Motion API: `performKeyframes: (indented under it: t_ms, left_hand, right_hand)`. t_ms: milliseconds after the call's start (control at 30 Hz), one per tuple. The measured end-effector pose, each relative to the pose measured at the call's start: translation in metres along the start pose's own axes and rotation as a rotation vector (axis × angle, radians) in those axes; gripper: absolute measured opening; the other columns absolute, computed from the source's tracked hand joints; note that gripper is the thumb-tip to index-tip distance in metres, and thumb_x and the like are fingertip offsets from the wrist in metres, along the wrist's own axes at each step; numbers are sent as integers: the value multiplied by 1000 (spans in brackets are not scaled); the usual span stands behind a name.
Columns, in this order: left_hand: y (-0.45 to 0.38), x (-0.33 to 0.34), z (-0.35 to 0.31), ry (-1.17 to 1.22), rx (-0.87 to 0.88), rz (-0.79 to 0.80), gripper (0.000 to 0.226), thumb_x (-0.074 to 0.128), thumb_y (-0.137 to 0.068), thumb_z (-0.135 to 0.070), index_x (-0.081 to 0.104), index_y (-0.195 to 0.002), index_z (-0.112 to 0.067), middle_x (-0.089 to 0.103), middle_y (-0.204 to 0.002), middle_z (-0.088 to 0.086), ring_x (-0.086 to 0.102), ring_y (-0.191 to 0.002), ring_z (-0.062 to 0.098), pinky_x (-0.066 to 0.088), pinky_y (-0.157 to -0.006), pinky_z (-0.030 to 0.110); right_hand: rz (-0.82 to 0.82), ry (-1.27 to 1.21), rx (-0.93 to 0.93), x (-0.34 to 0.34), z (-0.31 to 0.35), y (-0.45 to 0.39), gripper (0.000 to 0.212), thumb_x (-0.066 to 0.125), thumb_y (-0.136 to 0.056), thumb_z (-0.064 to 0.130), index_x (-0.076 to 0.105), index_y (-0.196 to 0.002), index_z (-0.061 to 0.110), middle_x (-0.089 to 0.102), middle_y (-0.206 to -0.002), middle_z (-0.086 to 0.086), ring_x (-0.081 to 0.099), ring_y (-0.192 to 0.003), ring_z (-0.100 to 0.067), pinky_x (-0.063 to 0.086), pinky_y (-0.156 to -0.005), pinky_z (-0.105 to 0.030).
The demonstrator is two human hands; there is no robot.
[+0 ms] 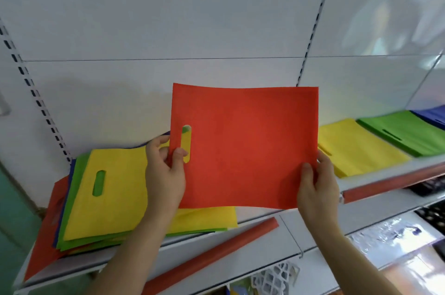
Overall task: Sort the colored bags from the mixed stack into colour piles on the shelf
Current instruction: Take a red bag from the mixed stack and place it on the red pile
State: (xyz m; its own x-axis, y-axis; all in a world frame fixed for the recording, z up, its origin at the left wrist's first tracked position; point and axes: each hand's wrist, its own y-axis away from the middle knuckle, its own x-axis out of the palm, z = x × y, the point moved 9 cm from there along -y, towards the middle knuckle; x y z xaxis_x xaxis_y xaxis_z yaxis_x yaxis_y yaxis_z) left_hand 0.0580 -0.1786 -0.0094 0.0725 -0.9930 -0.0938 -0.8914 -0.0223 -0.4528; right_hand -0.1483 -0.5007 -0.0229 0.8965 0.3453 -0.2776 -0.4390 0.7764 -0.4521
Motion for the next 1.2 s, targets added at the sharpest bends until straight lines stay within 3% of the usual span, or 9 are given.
performKeyframes:
  t_ms: [167, 300, 367, 467, 600, 767, 900, 1100, 1200]
  left_hand:
    - [38, 77, -13, -8, -27, 133, 22, 63, -104, -16, 51, -120, -23, 75, -108, 3, 71, -106, 13, 55, -91, 34]
    - [68, 153, -43, -71, 34, 231, 14, 63, -102, -13, 59, -109, -24, 74, -102, -5, 70, -100, 14, 54, -88, 37]
    - [88, 198, -57, -108, 52, 289, 14, 58, -104, -14, 61, -108, -27, 75, -99, -13, 69, -95, 9, 51, -84, 30]
    - [128, 268, -78, -110, 54, 365, 17, 52, -107, -18, 61, -108, -32, 74, -98, -19, 65, -94, -3, 40, -74, 6]
    - [182, 362, -114, -88, 105, 437, 18, 54, -106, -16, 62, -111, -32, 70, -101, -20, 66, -94, -3, 40, -70, 4]
    - [239, 470, -161, -88, 218, 545, 30, 57, -103, -9, 63, -131, -21, 68, -128, -6, 64, -112, 15, 50, -95, 33]
    - [265, 555, -176, -106, 263, 618, 34, 56, -103, -8, 64, -135, -19, 64, -127, -8, 57, -116, 8, 41, -96, 23]
    - [301, 696, -188, -42, 279, 757, 31, 58, -105, -19, 64, -135, -23, 62, -125, -14, 53, -113, -3, 38, -93, 9]
    - [317, 766, -203, 8, 264, 791, 34, 60, -103, -14, 64, -136, -23, 61, -122, -15, 52, -110, -3, 44, -96, 17]
  right_hand:
    - [-117, 96, 13, -89, -28, -8, 61, 53, -105, 30, 31, -153, 60, 70, -103, 22, 65, -82, 0, 49, -70, -35]
    - [-246, 103, -1, -167, -62, -22, 47, 62, -101, 24, 50, -130, 59, 70, -106, 28, 66, -93, 8, 49, -78, -28]
    - [-261, 167, -48, -206, -80, -30, 38, 63, -100, 15, 63, -115, 50, 66, -103, 37, 63, -93, 11, 48, -82, -21]
    - [-278, 292, -101, -270, -116, -47, 32, 64, -97, 5, 74, -114, 30, 67, -106, 29, 63, -95, 3, 48, -88, -20]
    - [-285, 394, -89, -355, -166, -72, 34, 65, -96, 3, 73, -124, 21, 68, -117, 14, 64, -106, -9, 43, -93, -13]
    - [-278, 481, -47, -437, -218, -97, 39, 65, -96, 3, 69, -133, 16, 67, -127, 6, 66, -109, -18, 54, -93, -36]
    - [-326, 502, 16, -489, -259, -119, 44, 61, -99, 2, 65, -140, 16, 65, -126, 6, 61, -108, -12, 47, -88, -29]
    - [-362, 626, 98, -556, -317, -168, 55, 56, -101, 2, 53, -153, 20, 56, -107, 3, 57, -90, -19, 49, -74, -37]
    - [-369, 722, 161, -593, -341, -202, 59, 54, -101, 4, 47, -157, 23, 53, -104, 2, 56, -84, -22, 53, -70, -42]
